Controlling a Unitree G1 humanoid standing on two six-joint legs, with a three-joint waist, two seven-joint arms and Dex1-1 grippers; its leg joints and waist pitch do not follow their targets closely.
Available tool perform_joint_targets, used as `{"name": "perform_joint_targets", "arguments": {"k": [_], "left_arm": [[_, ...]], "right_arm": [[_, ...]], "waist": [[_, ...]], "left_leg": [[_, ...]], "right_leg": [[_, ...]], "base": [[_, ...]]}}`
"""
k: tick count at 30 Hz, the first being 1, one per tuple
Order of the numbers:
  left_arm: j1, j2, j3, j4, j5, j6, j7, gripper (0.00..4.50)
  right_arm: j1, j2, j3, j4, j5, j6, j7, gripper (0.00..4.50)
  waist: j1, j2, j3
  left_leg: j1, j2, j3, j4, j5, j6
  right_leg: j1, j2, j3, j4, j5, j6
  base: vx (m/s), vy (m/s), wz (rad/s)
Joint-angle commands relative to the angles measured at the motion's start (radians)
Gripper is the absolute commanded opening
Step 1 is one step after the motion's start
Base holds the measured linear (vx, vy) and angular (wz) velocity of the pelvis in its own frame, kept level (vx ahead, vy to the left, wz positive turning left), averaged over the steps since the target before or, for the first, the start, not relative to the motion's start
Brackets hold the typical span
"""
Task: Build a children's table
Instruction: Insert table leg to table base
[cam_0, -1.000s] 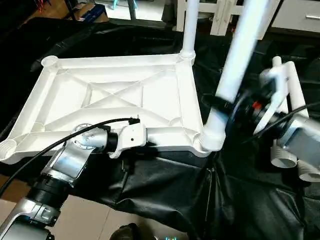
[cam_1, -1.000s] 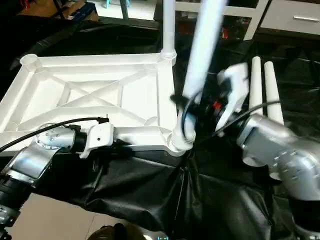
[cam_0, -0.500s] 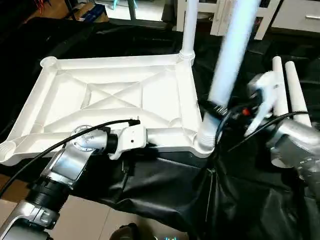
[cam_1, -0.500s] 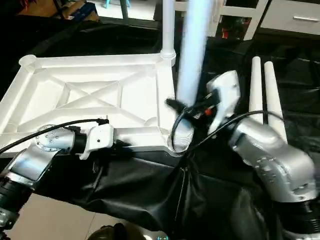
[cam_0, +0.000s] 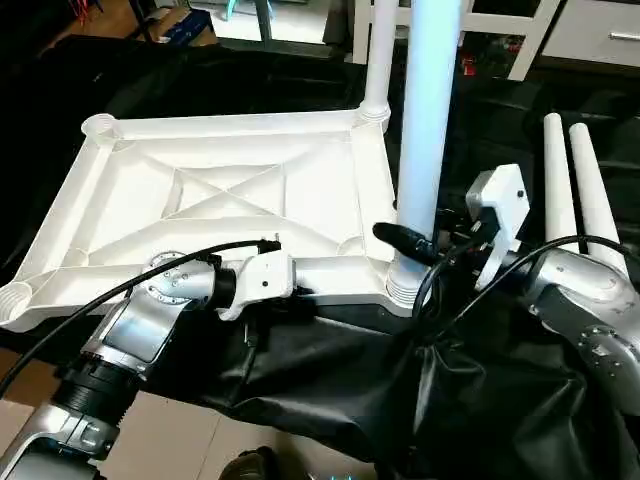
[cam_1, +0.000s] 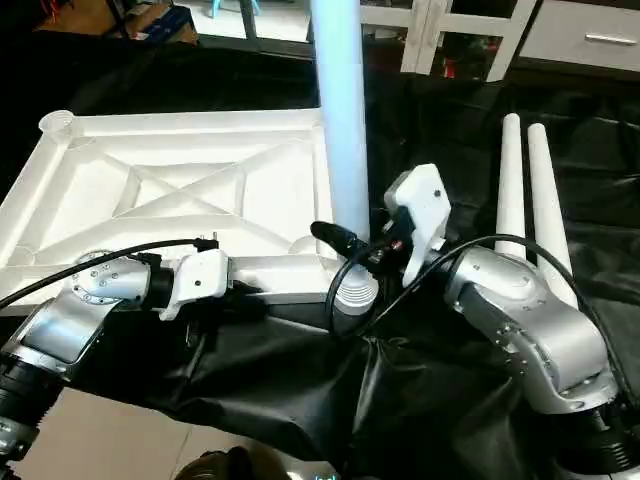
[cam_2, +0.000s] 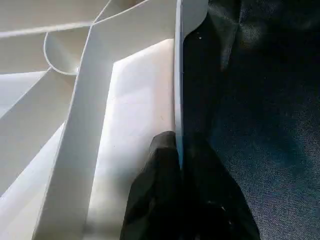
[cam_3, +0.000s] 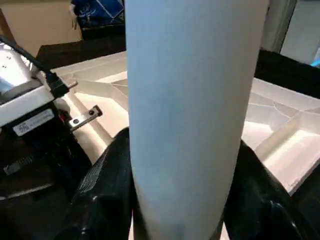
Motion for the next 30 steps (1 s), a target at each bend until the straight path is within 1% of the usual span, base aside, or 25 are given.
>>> {"name": "perform_joint_targets", "arguments": {"k": [1,3,4,5,8,9,12,13,15,20,23,25,26,28,29,30], "left_arm": [[0.043,-0.015,-0.009,0.002,-0.029,-0.001,0.011,0.0],[0.045,-0.015,-0.009,0.0,-0.029,0.001,0.01,0.0],[0.045,-0.014,-0.008,0.0,-0.029,0.002,0.01,0.0],[0.045,-0.014,-0.009,-0.001,-0.028,0.002,0.009,0.0],[0.045,-0.013,-0.01,0.0,-0.027,0.002,0.009,0.0],[0.045,-0.012,-0.01,0.001,-0.025,0.001,0.01,0.0],[0.044,-0.012,-0.01,0.002,-0.025,0.001,0.011,0.0],[0.043,-0.012,-0.01,0.003,-0.024,0.001,0.011,0.0],[0.043,-0.012,-0.009,0.004,-0.023,0.001,0.012,0.0],[0.044,-0.01,-0.008,0.004,-0.022,0.002,0.013,0.0],[0.044,-0.009,-0.006,0.004,-0.021,0.003,0.013,0.0],[0.044,-0.009,-0.006,0.005,-0.02,0.002,0.015,0.0],[0.044,-0.009,-0.006,0.005,-0.02,0.002,0.015,0.0],[0.043,-0.009,-0.005,0.006,-0.02,0.001,0.015,0.0],[0.04,-0.009,-0.004,0.008,-0.019,0.001,0.017,0.0],[0.039,-0.01,-0.003,0.009,-0.019,0.001,0.017,0.0]], "right_arm": [[0.009,0.0,0.017,0.008,-0.023,-0.006,0.013,1.8],[0.008,0.005,0.02,0.016,-0.029,-0.009,0.029,1.8],[0.009,0.01,0.024,0.023,-0.034,-0.014,0.04,1.8],[0.009,0.013,0.027,0.029,-0.037,-0.016,0.05,1.8],[0.008,0.027,0.029,0.046,-0.038,-0.022,0.061,1.8],[0.005,0.051,0.018,0.068,-0.031,-0.026,0.056,1.8],[0.002,0.078,-0.001,0.099,-0.024,-0.03,0.04,1.8],[0.002,0.084,-0.008,0.112,-0.026,-0.033,0.033,1.8],[0.006,0.095,-0.021,0.134,-0.028,-0.037,0.03,1.8],[0.032,0.099,-0.035,0.164,-0.048,-0.055,0.036,1.8],[0.07,0.105,-0.049,0.172,-0.064,-0.068,0.043,1.8],[0.087,0.107,-0.058,0.174,-0.07,-0.075,0.039,1.8],[0.087,0.107,-0.058,0.174,-0.07,-0.075,0.039,1.8],[0.099,0.109,-0.065,0.171,-0.07,-0.078,0.033,1.8],[0.119,0.111,-0.078,0.165,-0.07,-0.085,0.026,1.8],[0.125,0.112,-0.081,0.164,-0.07,-0.088,0.024,1.8]], "waist": [[0.007,-0.025,-0.066],[0.007,-0.025,-0.066],[0.007,-0.027,-0.068],[0.006,-0.026,-0.067],[0.005,-0.026,-0.07],[0.005,-0.027,-0.071],[0.002,-0.026,-0.07],[0.0,-0.031,-0.071],[0.0,-0.027,-0.071],[0.0,-0.03,-0.072],[0.001,-0.029,-0.07],[0.002,-0.029,-0.065],[0.001,-0.029,-0.065],[0.001,-0.028,-0.06],[0.001,-0.029,-0.061],[0.002,-0.029,-0.062]], "left_leg": [[0.009,0.007,-0.003,-0.042,-0.074,0.15],[0.008,0.007,-0.004,-0.042,-0.071,0.152],[0.008,0.008,-0.004,-0.041,-0.069,0.155],[0.007,0.008,-0.004,-0.041,-0.067,0.156],[0.008,0.008,-0.004,-0.04,-0.059,0.164],[0.008,0.007,-0.004,-0.039,-0.059,0.165],[0.008,0.007,-0.004,-0.04,-0.067,0.162],[0.008,0.007,-0.004,-0.04,-0.064,0.161],[0.009,0.008,-0.004,-0.04,-0.067,0.161],[0.01,0.009,-0.003,-0.04,-0.074,0.158],[0.01,0.009,-0.003,-0.042,-0.096,0.15],[0.012,0.01,-0.004,-0.045,-0.13,0.133],[0.013,0.01,-0.004,-0.046,-0.136,0.129],[0.015,0.01,-0.005,-0.05,-0.165,0.112],[0.017,0.009,-0.005,-0.051,-0.176,0.1],[0.018,0.009,-0.006,-0.052,-0.178,0.095]], "right_leg": [[0.085,-0.034,0.032,-0.04,-0.068,-0.24],[0.085,-0.033,0.031,-0.039,-0.066,-0.242],[0.086,-0.034,0.032,-0.037,-0.059,-0.245],[0.086,-0.034,0.031,-0.038,-0.059,-0.245],[0.086,-0.035,0.031,-0.036,-0.046,-0.253],[0.087,-0.034,0.031,-0.036,-0.047,-0.254],[0.086,-0.034,0.03,-0.038,-0.067,-0.255],[0.088,-0.034,0.031,-0.037,-0.065,-0.254],[0.085,-0.035,0.03,-0.039,-0.071,-0.255],[0.086,-0.035,0.031,-0.039,-0.077,-0.254],[0.084,-0.037,0.031,-0.045,-0.12,-0.245],[0.083,-0.038,0.029,-0.052,-0.188,-0.23],[0.083,-0.039,0.03,-0.054,-0.201,-0.226],[0.081,-0.039,0.029,-0.06,-0.25,-0.214],[0.083,-0.04,0.031,-0.061,-0.265,-0.207],[0.083,-0.039,0.031,-0.061,-0.264,-0.202]], "base": [[0.0,0.0,0.0],[0.0,0.0,0.0],[0.0,0.0,0.0],[0.0,0.0,0.0],[0.0,0.0,0.0],[0.0,0.0,0.0],[0.0,0.0,0.0],[0.0,0.0,0.0],[0.0,0.0,0.0],[0.0,0.0,0.0],[0.0,0.0,0.0],[0.0,0.0,0.0],[0.0,0.0,0.0],[0.0,0.0,0.0],[0.0,0.0,0.0],[0.0,0.0,0.0]]}}
